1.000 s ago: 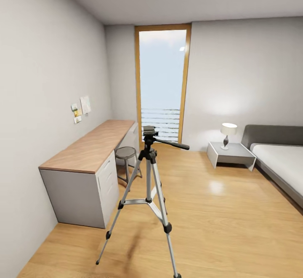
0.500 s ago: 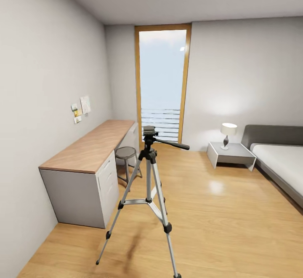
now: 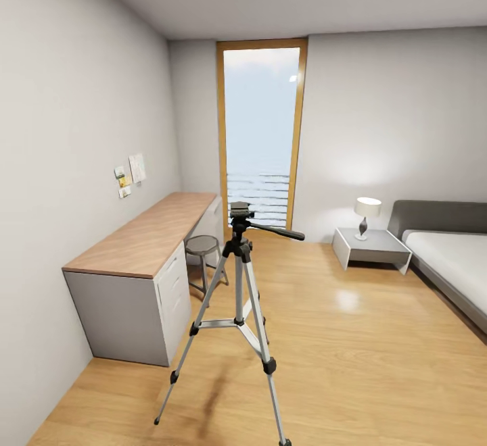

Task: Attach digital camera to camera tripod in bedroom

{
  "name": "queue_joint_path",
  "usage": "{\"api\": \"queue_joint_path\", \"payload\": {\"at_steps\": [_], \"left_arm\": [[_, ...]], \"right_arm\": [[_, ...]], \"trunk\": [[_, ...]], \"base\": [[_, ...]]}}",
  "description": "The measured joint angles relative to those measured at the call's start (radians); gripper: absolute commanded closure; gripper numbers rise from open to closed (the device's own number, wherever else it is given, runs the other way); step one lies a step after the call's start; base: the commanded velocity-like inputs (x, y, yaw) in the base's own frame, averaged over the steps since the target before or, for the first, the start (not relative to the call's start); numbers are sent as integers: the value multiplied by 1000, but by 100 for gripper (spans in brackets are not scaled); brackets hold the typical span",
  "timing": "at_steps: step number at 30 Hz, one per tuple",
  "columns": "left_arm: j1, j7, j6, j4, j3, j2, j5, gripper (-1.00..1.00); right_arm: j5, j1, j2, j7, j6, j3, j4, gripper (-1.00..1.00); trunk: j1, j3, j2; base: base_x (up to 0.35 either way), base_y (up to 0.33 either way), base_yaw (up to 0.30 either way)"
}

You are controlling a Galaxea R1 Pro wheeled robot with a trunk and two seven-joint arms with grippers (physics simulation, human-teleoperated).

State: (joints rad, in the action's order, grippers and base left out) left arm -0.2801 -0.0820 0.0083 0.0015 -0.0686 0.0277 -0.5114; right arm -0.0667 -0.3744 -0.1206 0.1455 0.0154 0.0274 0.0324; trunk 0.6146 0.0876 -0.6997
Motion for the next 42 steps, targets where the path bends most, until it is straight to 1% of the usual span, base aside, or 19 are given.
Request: {"api": "queue_joint_path", "payload": {"at_steps": [6, 11, 13, 15, 17, 18, 20, 21, 22, 25, 26, 28, 29, 30, 35, 36, 38, 40, 42], "left_arm": [[0, 1, -5, -2, 0, 2, -1, 100], [0, 0, -4, -12, -10, 7, -3, 100], [0, 1, -5, -14, -10, 9, -3, 100], [0, 2, -7, -17, -10, 10, -3, 100], [0, 2, -11, -19, -11, 10, -3, 100], [0, 2, -15, -19, -10, 11, -2, 100], [0, 2, -18, -20, -11, 11, -2, 100], [0, 2, -21, -22, -11, 11, -2, 100], [0, 3, -22, -22, -11, 11, -2, 100], [0, 3, -24, -24, -11, 11, -2, 100], [-1, 3, -25, -25, -11, 10, -2, 100], [0, 2, -25, -25, -10, 10, -1, 100], [-1, 2, -26, -26, -10, 10, -1, 100], [-1, 2, -26, -26, -10, 9, -1, 100], [0, 1, -25, -26, -9, 9, 2, 100], [0, 1, -26, -27, -7, 7, 8, 100], [0, 1, -26, -27, -7, 7, 10, 100], [0, 1, -26, -27, -6, 8, 11, 100], [0, 1, -26, -27, -5, 9, 11, 100]], "right_arm": [[-2, 0, -6, -11, -6, -1, 0, -100], [-10, 1, -18, -62, 3, 0, -23, -100], [-8, 3, -34, -67, 14, 1, -75, -100], [-5, 5, -45, -68, 62, 3, -206, -100], [-2, 4, -46, -69, 108, 4, -293, -100], [1, 0, -47, -70, 166, 5, -370, -100], [3, -9, -46, -71, 232, 5, -440, -100], [5, -32, -44, -71, 290, 5, -486, -100], [6, -52, -42, -72, 315, 5, -503, -100], [7, -122, -18, -72, 364, 5, -531, -100], [8, -171, 7, -73, 383, 5, -531, -100], [5, -224, 34, -76, 395, 5, -517, -100], [5, -309, 75, -80, 406, 5, -458, -100], [4, -351, 84, -81, 407, 5, -449, -100], [1, -397, 107, -73, 401, 5, -437, -100], [5, -406, 114, -33, 377, 3, -471, -100], [4, -408, 115, -4, 370, 1, -486, -100], [3, -409, 116, 76, 364, -1, -504, -100], [0, -410, 116, 129, 362, -2, -509, -100]], "trunk": [[0, 0, 0], [0, 0, 0], [0, 0, 0], [0, 0, 0], [0, 0, 0], [0, 0, 0], [0, 0, 0], [0, 0, 0], [0, 0, 0], [0, 0, 0], [0, 0, 0], [0, 0, 0], [0, 0, 0], [0, 0, 0], [0, 0, 0], [0, 0, 0], [0, 0, 0], [0, 0, 0], [0, 0, 0]], "base": [[0, 0, 0], [0, 0, 0], [0, 0, 0], [0, 0, 0], [0, 0, 0], [0, 0, 0], [0, 0, 0], [0, 0, 0], [0, 0, 0], [0, 0, 0], [0, 0, 0], [0, 0, 0], [0, 0, 0], [0, 0, 0], [0, 0, 0], [0, 0, 0], [0, 0, 0], [0, 0, 0], [0, 0, 0]]}}
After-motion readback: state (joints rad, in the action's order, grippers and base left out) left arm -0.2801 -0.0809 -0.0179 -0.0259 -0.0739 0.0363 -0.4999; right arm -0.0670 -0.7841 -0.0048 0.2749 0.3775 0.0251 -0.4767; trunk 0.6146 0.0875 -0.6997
